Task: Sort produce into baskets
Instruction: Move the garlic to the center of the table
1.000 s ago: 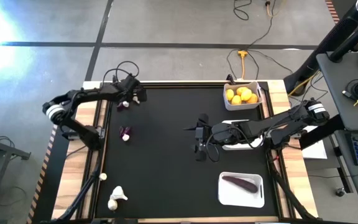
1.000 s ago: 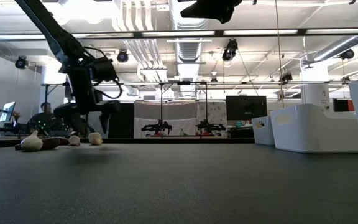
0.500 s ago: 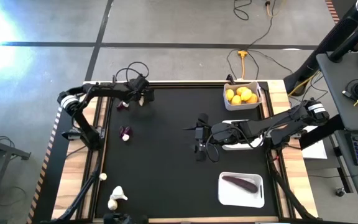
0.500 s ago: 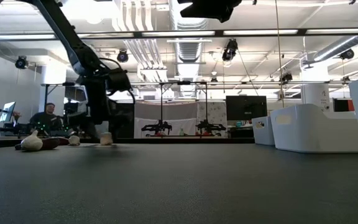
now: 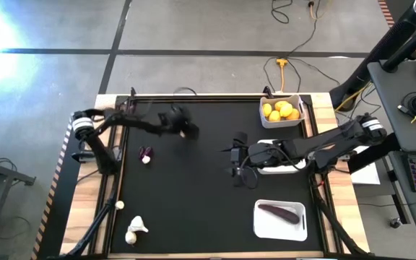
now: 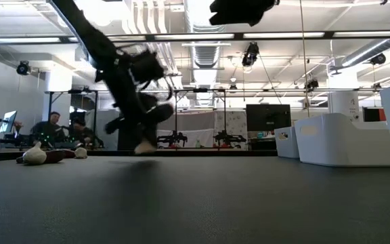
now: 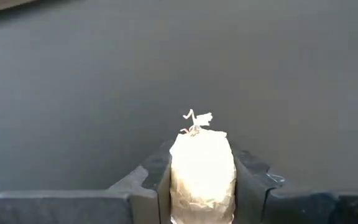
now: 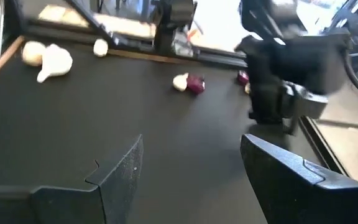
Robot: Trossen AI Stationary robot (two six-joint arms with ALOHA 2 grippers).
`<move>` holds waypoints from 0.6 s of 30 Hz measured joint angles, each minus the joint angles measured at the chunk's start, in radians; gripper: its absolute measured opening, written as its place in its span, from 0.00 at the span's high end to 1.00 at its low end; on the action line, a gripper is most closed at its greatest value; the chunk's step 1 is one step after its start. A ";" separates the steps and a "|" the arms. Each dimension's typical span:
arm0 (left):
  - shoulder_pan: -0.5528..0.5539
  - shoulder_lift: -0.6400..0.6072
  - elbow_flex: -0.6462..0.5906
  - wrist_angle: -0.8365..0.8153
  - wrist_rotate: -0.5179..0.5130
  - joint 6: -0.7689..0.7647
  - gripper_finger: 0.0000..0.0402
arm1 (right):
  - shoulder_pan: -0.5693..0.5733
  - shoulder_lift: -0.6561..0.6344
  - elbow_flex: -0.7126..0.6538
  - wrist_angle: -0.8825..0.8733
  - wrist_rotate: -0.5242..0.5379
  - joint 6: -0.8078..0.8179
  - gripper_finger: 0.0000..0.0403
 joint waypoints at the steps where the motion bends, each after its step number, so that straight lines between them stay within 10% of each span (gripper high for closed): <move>1: -0.050 0.000 0.000 0.032 0.004 0.000 0.75 | 0.006 -0.016 0.000 -0.038 0.000 0.009 0.35; 10: -0.451 0.047 -0.003 0.206 -0.117 -0.031 0.68 | 0.054 -0.079 -0.034 -0.161 0.083 0.075 0.37; 18: -0.572 0.164 0.037 0.273 -0.155 -0.016 0.66 | 0.052 -0.070 -0.034 -0.112 0.086 0.062 0.36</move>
